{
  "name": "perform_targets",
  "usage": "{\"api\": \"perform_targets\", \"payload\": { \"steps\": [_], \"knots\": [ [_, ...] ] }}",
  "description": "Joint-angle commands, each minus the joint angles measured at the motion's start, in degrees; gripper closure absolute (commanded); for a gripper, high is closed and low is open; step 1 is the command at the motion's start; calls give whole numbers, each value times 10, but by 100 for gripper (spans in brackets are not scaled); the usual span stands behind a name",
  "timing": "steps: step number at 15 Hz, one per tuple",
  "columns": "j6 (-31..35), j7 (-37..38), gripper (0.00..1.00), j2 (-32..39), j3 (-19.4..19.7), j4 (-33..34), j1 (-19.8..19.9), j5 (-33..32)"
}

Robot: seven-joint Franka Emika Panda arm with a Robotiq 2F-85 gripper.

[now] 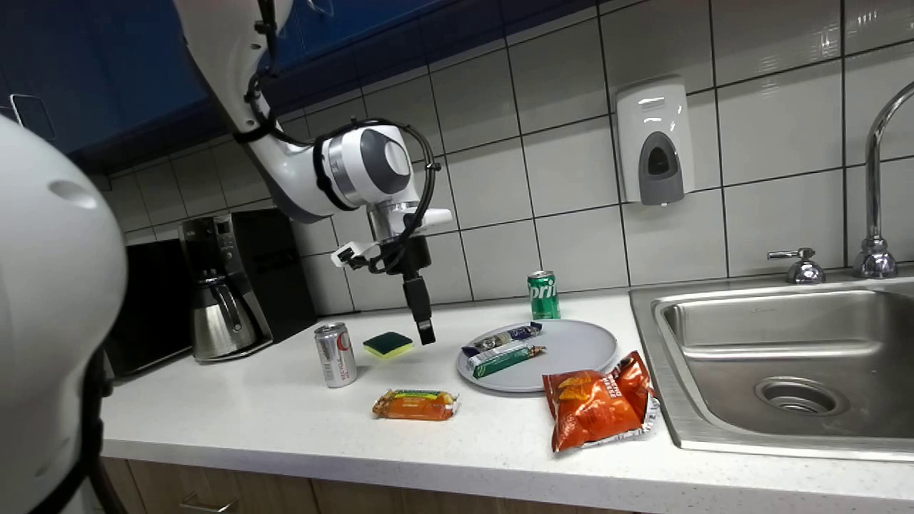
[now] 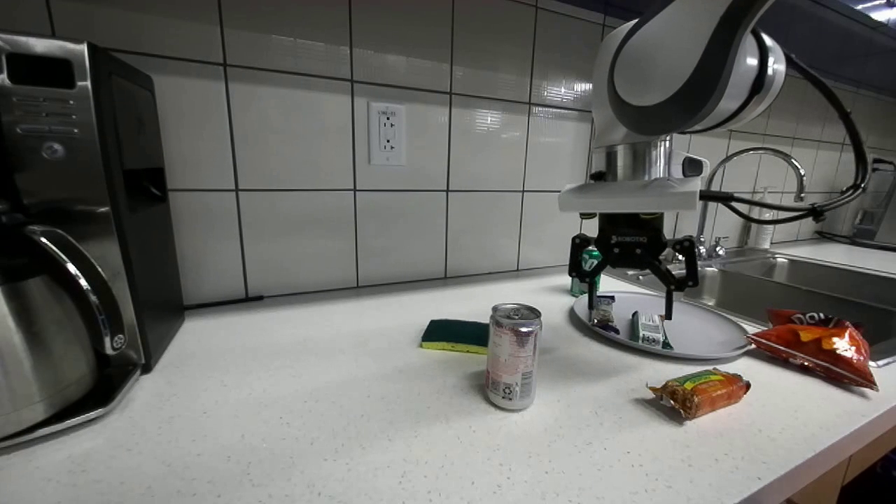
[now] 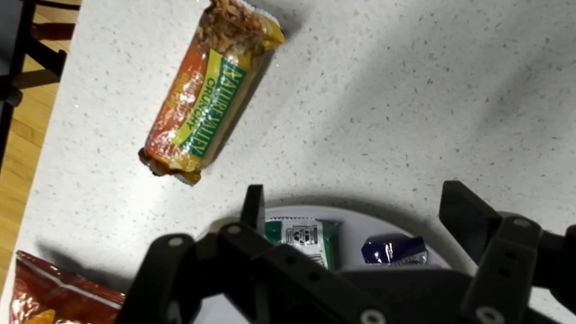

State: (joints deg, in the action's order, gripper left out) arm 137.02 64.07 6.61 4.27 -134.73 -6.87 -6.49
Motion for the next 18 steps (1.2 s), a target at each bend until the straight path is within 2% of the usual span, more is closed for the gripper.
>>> {"api": "perform_targets", "payload": {
  "steps": [1,11,18],
  "knots": [
    [-1,36,0,-44,-16,-45,8,-2],
    [22,52,0,-93,-29,-129,23,36],
    [59,82,0,-93,-29,-168,34,24]
  ]
}}
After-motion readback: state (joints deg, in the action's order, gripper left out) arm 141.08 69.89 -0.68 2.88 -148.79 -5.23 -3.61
